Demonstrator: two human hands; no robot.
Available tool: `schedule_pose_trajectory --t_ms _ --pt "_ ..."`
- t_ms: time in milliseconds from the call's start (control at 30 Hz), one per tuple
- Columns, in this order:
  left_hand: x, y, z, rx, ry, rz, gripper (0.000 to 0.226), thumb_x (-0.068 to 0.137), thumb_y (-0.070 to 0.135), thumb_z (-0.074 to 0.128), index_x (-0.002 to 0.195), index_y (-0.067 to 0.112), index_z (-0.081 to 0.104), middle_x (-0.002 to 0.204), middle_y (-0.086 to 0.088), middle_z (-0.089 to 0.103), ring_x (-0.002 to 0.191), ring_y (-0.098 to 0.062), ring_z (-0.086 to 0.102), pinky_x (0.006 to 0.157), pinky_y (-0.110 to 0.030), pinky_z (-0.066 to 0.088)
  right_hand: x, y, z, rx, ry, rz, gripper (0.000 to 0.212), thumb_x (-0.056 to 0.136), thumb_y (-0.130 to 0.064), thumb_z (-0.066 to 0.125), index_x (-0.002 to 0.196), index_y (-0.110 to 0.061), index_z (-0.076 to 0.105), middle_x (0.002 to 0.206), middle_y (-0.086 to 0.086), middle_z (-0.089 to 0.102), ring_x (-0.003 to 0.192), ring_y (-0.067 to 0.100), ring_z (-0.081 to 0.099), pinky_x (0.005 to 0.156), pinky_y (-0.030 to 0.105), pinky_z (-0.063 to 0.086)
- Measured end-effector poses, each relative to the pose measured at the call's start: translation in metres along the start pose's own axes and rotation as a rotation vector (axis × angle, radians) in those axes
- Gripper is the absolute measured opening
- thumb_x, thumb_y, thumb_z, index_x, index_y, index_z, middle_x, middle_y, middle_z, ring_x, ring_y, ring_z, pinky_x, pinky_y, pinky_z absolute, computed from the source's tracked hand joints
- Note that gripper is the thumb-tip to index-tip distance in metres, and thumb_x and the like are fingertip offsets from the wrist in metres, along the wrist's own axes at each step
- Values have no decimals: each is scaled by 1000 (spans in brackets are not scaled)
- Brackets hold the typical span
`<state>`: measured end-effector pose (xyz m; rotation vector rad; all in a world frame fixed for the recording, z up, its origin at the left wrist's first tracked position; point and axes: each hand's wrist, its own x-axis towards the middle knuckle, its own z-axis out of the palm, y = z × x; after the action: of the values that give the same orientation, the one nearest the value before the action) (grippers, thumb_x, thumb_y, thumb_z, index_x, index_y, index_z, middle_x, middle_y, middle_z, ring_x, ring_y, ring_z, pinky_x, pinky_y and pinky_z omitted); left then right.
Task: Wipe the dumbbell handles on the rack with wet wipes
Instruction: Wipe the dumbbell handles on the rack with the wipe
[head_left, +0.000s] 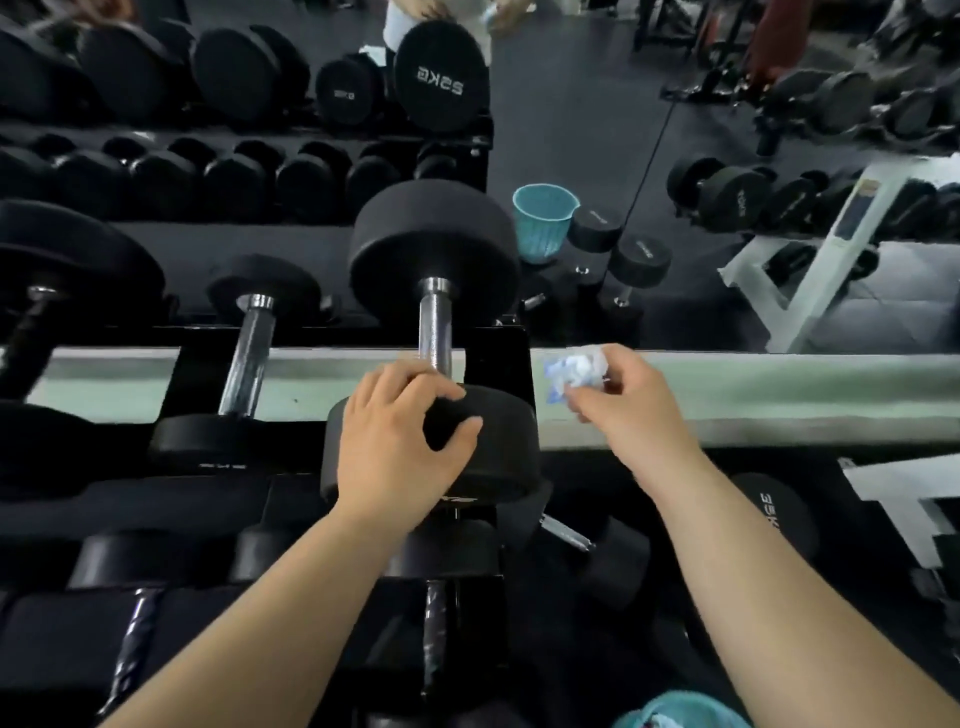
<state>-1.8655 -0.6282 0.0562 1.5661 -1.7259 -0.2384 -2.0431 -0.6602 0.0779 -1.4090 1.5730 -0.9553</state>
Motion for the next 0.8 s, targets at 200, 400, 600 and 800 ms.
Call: schedule_pose_trajectory --t_ms 200,400,600,800 --pt "0 -17 -3 -218 -52 -7 27 68 42 51 83 23 64 91 28 48 94 14 41 86 -13 37 50 -3 49 -118 -71 -99 10 83 -4 54 90 2 59 73 3 51 62 10 41 47 9 31" --pt "8 -28 -7 -246 -123 89 20 72 40 51 91 34 55 91 28 47 94 15 39 91 -13 32 74 -18 71 -148 -35 -173 16 82 -6 56 79 -21 53 72 -14 53 65 -2 49 57 3 36" --pt "23 -47 -12 -262 -88 -63 36 71 49 47 84 21 66 87 30 47 96 20 39 84 -3 32 99 -29 96 -412 -88 -312 18 81 0 53 93 -8 64 88 -2 50 73 9 47 62 4 34" --pt "23 -49 -9 -284 -77 -50 18 72 45 51 78 29 56 76 27 50 85 3 46 80 -13 37 105 -31 100 -646 -309 -398 24 83 -3 50 101 -6 66 111 5 53 96 18 52 73 21 36"
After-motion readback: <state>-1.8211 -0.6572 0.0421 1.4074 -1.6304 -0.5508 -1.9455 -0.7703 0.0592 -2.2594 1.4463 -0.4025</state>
